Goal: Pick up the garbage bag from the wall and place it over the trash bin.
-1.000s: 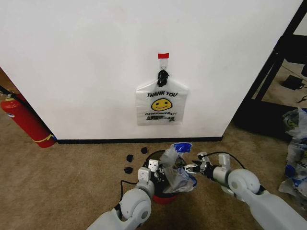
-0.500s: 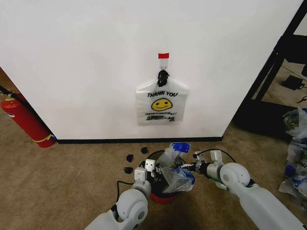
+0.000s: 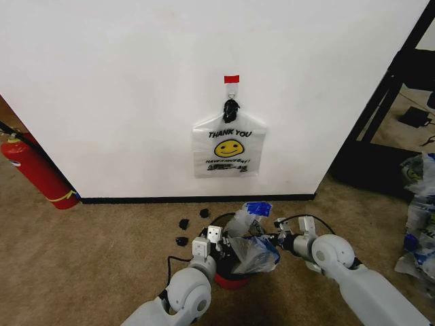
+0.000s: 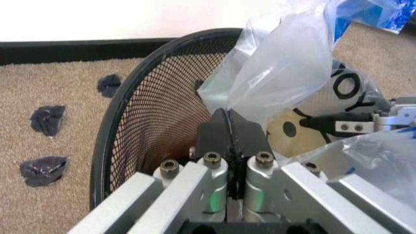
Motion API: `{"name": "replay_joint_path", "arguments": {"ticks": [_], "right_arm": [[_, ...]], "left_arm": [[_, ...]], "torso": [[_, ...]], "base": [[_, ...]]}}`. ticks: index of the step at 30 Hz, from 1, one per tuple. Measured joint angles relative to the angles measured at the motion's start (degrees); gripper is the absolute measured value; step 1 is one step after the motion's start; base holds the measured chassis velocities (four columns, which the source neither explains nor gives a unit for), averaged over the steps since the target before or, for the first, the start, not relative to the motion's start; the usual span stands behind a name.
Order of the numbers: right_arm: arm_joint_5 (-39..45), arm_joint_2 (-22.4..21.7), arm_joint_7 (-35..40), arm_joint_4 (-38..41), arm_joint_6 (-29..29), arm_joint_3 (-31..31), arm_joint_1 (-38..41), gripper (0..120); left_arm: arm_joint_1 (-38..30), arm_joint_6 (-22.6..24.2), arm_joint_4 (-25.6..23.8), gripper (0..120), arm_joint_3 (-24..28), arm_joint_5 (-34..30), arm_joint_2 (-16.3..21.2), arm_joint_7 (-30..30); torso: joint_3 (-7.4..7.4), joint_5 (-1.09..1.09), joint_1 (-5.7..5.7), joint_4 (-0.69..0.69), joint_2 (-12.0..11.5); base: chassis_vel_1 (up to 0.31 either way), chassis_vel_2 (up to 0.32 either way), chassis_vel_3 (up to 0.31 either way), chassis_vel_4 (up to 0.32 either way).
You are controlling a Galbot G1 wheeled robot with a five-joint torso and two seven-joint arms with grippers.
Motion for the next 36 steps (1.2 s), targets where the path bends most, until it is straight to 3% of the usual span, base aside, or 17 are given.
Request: {"name": "replay_joint_path", "arguments": {"ticks": [4,7,14,21,28,34,36], "right_arm": [[0.00,0.70,1.18,0.64,0.14,0.05,-0.71,38],[1.50,1.91,6.40,2.86,0.72,-0.08,-1.83,26],[2.94,4.26,17.79,9.07,9.34,-1.31,-5.96,2],[1.77,4.92,23.63,14.38,14.89,-0.59,-10.14,1],[0.09,4.66,21.81,16.54,17.23,1.22,-12.24,1],[-10.78,3.73,6.35,13.29,27.44,4.21,-13.70,1],[-11.71,3.66,4.75,12.69,28.75,4.63,-13.73,1]], "left_arm": [[1.35,-0.26,-0.89,0,-0.24,0.77,0.21,0.00],[3.18,-0.97,-2.46,0,-0.10,3.36,0.44,0.50],[5.45,-2.38,-5.17,0,0.58,7.92,0.56,1.62],[5.65,-4.84,-5.26,0,0.59,12.19,1.04,3.05],[5.57,-4.99,-6.16,0,-0.04,12.24,1.37,3.15],[7.08,-5.71,-9.50,0,-2.85,14.95,1.97,3.45],[7.34,-5.82,-9.84,0,-3.24,15.36,2.07,3.46]], "torso": [[0.00,-0.01,0.00,-0.01,0.01],[0.00,0.02,0.00,0.01,0.01],[0.01,0.03,0.00,0.03,0.00],[0.01,0.04,0.00,0.00,0.00],[0.01,0.02,0.00,0.00,0.00],[0.01,0.03,0.00,0.00,0.00],[0.01,0.03,0.00,0.00,0.00]], "base": [[0.000,0.000,0.000,0.000],[0.000,0.000,0.000,0.000],[0.000,0.000,0.000,0.000],[0.000,0.000,0.000,0.000],[0.000,0.000,0.000,0.000],[0.000,0.000,0.000,0.000],[0.000,0.000,0.000,0.000]]}}
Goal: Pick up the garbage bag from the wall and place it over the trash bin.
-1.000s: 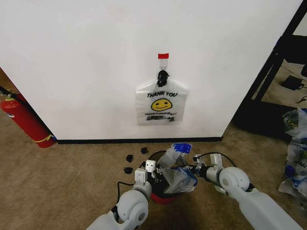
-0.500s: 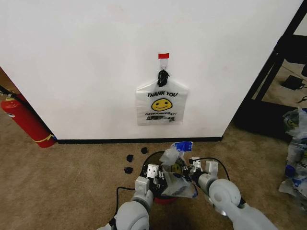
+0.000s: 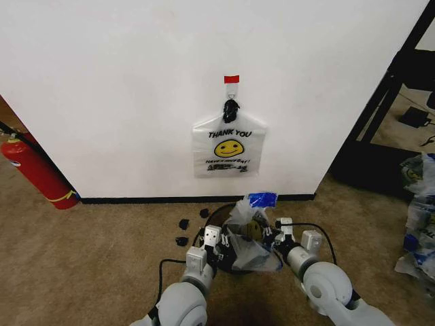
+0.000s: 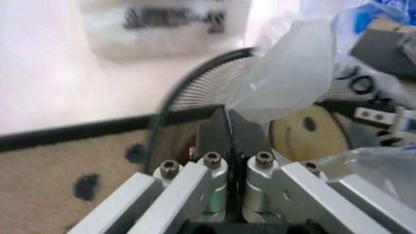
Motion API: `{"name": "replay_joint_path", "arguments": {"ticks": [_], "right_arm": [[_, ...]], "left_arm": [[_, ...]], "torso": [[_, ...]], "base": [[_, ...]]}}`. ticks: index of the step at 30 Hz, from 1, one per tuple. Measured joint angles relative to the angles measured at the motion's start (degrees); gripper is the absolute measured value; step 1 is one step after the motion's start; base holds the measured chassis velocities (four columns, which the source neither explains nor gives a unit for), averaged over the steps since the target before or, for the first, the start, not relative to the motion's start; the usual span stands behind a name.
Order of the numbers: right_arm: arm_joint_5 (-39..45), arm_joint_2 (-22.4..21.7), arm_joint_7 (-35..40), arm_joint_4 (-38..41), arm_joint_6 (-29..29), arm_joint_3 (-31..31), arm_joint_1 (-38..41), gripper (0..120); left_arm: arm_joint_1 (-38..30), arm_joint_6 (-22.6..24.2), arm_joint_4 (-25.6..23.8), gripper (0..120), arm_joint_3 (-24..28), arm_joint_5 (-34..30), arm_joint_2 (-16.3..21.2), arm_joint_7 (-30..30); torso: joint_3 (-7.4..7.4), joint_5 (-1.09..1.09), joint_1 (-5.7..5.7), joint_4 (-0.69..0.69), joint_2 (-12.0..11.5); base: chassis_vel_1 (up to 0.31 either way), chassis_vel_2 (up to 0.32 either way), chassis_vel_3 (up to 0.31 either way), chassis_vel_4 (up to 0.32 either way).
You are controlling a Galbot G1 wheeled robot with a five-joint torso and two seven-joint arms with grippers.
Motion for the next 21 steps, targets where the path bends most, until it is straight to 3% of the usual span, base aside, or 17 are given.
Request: {"name": "replay_joint_path", "arguments": {"ticks": [5,9,21], "right_arm": [[-2.24,0.19,-8.22,-4.28,8.31,3.11,0.48,1],[-0.59,0.54,-9.54,-4.84,9.88,4.27,0.74,1],[10.81,-0.73,-15.17,-3.18,5.45,9.89,0.01,1]], "left_arm": [[2.30,-0.17,-3.23,0,-3.12,1.24,0.52,-0.27],[3.07,-0.14,-4.14,0,-4.52,1.80,0.73,-0.34],[3.72,-0.78,-2.22,0,-7.27,3.61,1.67,0.13]], "torso": [[0.00,0.00,0.00,0.01,-0.01],[0.00,0.00,0.00,0.01,-0.01],[0.00,-0.01,0.00,0.00,-0.01]], "base": [[0.000,0.000,0.000,0.000],[0.000,0.000,0.000,0.000],[0.000,0.000,0.000,0.000]]}}
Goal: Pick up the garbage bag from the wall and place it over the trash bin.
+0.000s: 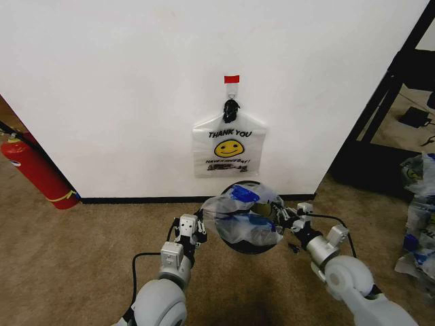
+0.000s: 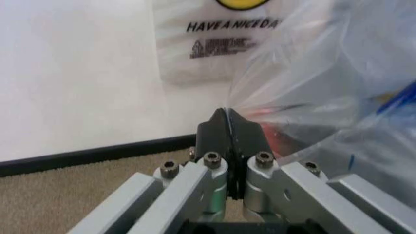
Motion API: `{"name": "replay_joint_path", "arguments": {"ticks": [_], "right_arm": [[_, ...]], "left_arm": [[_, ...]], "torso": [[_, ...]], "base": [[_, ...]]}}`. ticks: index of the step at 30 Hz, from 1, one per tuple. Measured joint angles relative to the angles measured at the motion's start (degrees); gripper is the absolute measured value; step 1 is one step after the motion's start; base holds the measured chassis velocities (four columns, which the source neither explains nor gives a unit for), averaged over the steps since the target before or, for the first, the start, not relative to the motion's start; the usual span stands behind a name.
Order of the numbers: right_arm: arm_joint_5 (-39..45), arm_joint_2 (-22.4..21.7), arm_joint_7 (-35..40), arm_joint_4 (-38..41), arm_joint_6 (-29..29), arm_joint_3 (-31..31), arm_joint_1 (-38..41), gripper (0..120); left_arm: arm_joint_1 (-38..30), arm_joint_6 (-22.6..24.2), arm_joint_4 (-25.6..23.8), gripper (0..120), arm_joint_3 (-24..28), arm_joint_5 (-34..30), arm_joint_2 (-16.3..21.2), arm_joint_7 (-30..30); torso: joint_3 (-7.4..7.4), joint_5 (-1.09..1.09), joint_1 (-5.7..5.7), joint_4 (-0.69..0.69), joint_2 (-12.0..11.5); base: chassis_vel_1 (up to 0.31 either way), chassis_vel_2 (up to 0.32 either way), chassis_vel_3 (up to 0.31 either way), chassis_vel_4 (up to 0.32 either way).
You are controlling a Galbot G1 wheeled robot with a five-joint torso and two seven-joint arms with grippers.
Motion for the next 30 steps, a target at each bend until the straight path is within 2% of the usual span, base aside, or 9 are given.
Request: {"name": "replay_joint_path", "arguments": {"ticks": [9,15,16,21,23,26,28,30], "right_arm": [[1.34,-0.65,-1.15,1.30,-1.40,0.90,-0.41,1],[-1.72,-0.52,2.68,0.40,-1.78,-0.54,0.83,1],[-1.72,-0.52,2.68,0.40,-1.78,-0.54,0.83,1],[-2.24,-1.33,6.51,0.07,-2.89,-1.50,2.29,1],[-2.38,-1.48,6.92,0.14,-3.11,-1.61,2.39,1],[-3.95,-2.14,7.15,0.47,-3.37,-2.29,2.34,1],[-7.02,-2.56,5.96,0.73,-2.91,-3.03,1.89,1],[-8.67,-2.69,5.07,0.76,-2.36,-3.38,1.69,1]], "left_arm": [[1.18,-2.10,0.29,1,0.41,1.92,-0.44,1.92],[3.47,-8.86,-0.80,26,-0.22,8.75,0.80,6.84],[3.47,-8.86,-0.80,26,-0.22,8.75,0.80,6.84],[4.90,-14.53,0.88,48,-2.89,15.23,3.55,10.45],[4.95,-15.71,1.27,52,-3.24,16.52,3.94,11.03],[4.06,-21.64,2.89,65,-4.23,23.27,4.78,15.20],[2.37,-27.01,4.48,73,-4.89,30.15,5.18,20.23],[1.64,-28.72,5.17,77,-4.98,32.62,5.38,21.57]], "torso": [[0.00,0.00,0.00,0.01,0.00],[0.00,0.00,0.00,0.00,0.00],[0.00,0.00,0.00,0.00,0.00],[0.00,0.00,0.00,0.02,0.00],[0.00,0.00,0.00,0.01,0.00],[0.00,0.00,0.00,0.02,0.00],[0.00,0.00,0.00,0.00,0.00],[0.00,0.00,0.00,-0.01,0.00]], "base": [[0.000,0.000,0.000,0.000],[0.000,0.000,0.000,0.000],[0.000,0.000,0.000,0.000],[0.000,0.000,0.000,0.000],[0.000,0.000,0.000,0.000],[0.000,0.000,0.000,0.000],[0.000,0.000,0.000,0.000],[0.000,0.000,0.000,0.000]]}}
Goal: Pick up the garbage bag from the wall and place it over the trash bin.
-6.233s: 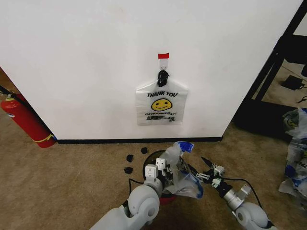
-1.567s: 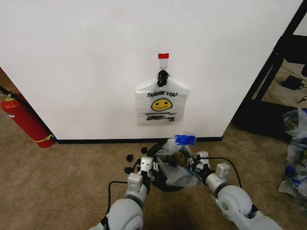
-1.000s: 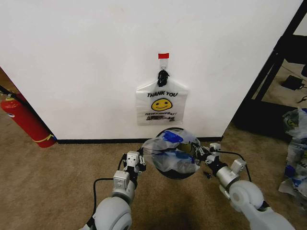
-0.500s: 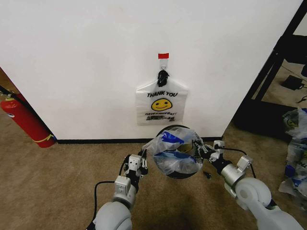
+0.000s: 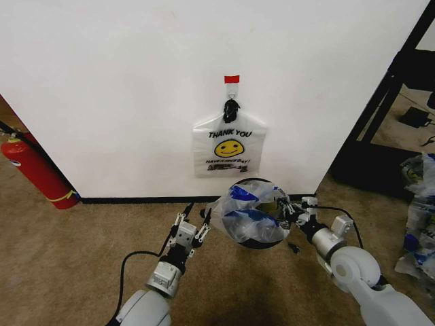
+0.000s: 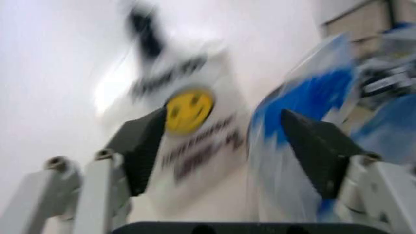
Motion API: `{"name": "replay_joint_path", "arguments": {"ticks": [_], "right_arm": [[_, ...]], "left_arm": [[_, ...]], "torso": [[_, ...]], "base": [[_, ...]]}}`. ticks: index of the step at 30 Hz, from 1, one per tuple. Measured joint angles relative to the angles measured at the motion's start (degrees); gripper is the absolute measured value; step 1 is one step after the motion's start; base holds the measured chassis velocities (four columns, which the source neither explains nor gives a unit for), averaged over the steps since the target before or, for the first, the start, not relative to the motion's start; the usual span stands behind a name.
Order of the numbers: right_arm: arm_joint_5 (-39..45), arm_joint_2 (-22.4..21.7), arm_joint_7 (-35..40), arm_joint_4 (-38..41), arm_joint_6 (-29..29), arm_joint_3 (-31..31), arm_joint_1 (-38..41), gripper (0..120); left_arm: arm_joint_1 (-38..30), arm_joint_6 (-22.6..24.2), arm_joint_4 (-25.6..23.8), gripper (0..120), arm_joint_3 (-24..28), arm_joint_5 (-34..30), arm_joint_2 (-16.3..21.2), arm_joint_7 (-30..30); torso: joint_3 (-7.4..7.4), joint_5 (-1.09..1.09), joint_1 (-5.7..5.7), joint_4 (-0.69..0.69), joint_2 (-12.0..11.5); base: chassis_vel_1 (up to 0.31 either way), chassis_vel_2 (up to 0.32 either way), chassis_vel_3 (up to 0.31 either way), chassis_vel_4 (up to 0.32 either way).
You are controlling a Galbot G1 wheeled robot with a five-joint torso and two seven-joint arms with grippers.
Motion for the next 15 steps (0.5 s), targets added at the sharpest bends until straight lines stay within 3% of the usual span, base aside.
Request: {"name": "replay_joint_path", "arguments": {"ticks": [5,15], "right_arm": [[-9.43,-0.44,-3.83,-0.64,4.13,-1.96,-0.19,1],[-15.12,-1.17,-4.96,-0.91,7.01,-3.39,0.29,1]], "left_arm": [[-3.27,-6.96,3.92,97,0.25,10.62,2.23,5.00],[-4.12,-10.26,7.65,98,1.62,17.53,4.31,8.41]], "torso": [[0.00,0.01,0.00,0.01,0.00],[0.00,0.00,0.00,0.02,0.00]], "base": [[0.000,0.000,0.000,0.000],[0.000,0.000,0.000,0.000]]}}
